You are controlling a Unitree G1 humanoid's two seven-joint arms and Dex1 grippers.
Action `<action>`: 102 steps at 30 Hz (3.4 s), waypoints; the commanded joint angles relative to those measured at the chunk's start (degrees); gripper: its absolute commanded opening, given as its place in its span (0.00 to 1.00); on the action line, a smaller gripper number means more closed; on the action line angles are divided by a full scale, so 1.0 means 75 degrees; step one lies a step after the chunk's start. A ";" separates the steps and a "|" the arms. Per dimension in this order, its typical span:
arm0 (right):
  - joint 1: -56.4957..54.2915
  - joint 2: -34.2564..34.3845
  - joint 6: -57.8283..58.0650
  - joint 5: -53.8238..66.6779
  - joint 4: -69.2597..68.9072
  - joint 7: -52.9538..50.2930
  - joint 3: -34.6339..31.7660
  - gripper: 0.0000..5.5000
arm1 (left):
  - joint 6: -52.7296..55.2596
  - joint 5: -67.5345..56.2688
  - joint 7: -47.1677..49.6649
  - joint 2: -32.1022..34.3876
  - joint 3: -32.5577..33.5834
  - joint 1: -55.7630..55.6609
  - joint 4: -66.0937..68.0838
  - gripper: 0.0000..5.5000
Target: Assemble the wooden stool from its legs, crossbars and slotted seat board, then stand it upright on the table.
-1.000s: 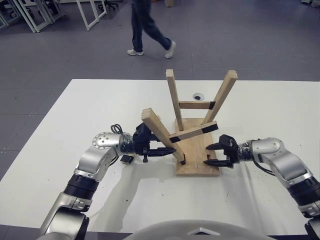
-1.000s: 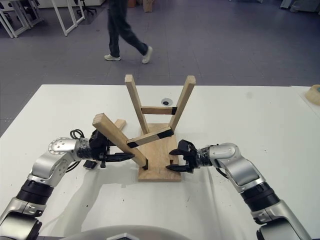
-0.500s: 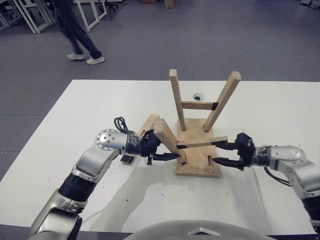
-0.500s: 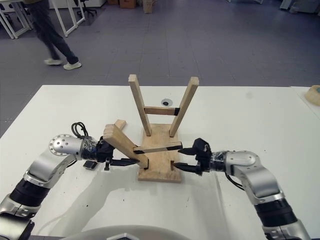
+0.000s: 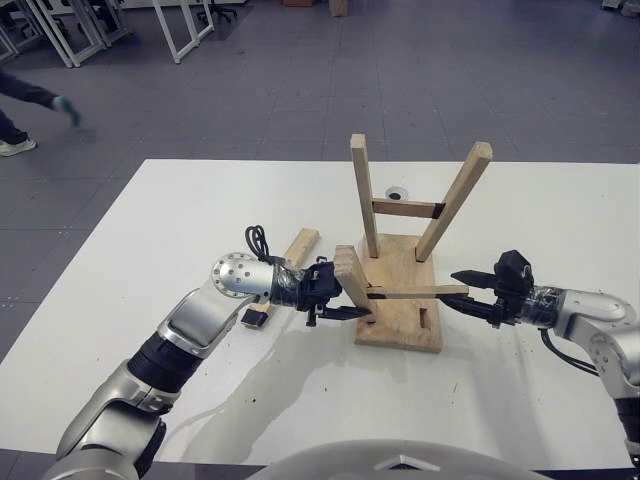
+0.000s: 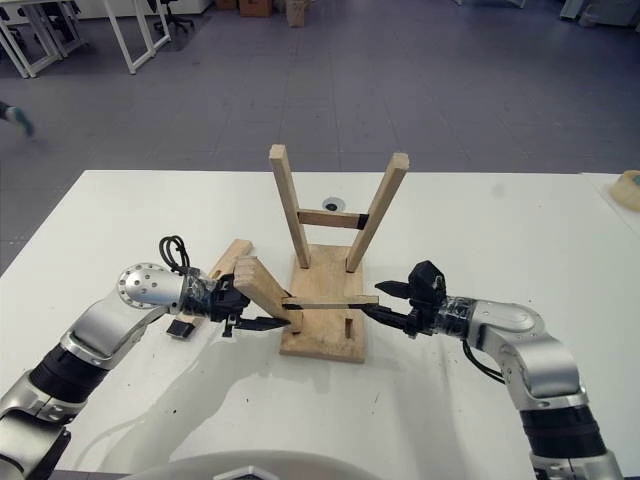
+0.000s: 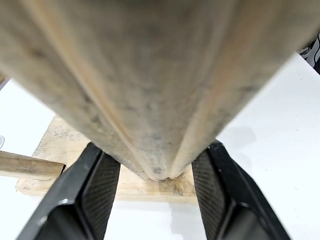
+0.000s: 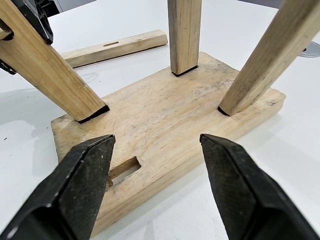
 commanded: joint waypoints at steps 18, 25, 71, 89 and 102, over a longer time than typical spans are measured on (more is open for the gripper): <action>0.0045 0.0032 0.0221 -0.0099 -0.0213 -0.0140 0.0192 0.57 | 0.1038 0.0029 0.0057 0.0259 0.0775 0.0877 -0.0941 0.57; 0.0190 0.0135 0.0203 -0.0205 -0.0304 -0.0313 0.0255 0.57 | 0.1572 -0.0387 0.0783 0.0952 0.2739 0.2749 -0.1559 0.59; -0.3182 0.0380 0.3779 0.8119 -0.0303 -0.2606 -0.2899 0.78 | 0.4999 -0.8599 0.4524 -0.0970 0.6702 0.0512 -0.2660 0.38; -0.5176 0.1589 0.3911 1.0084 -0.0402 -0.4551 -0.0144 0.81 | 0.5600 -1.0619 0.4793 0.0467 0.5143 0.0218 -0.3217 0.38; -0.5049 0.1038 0.4183 0.9775 -0.0451 -0.3709 -0.0240 0.39 | 0.5631 -1.0438 0.4374 0.0920 0.5132 0.0462 -0.3104 0.38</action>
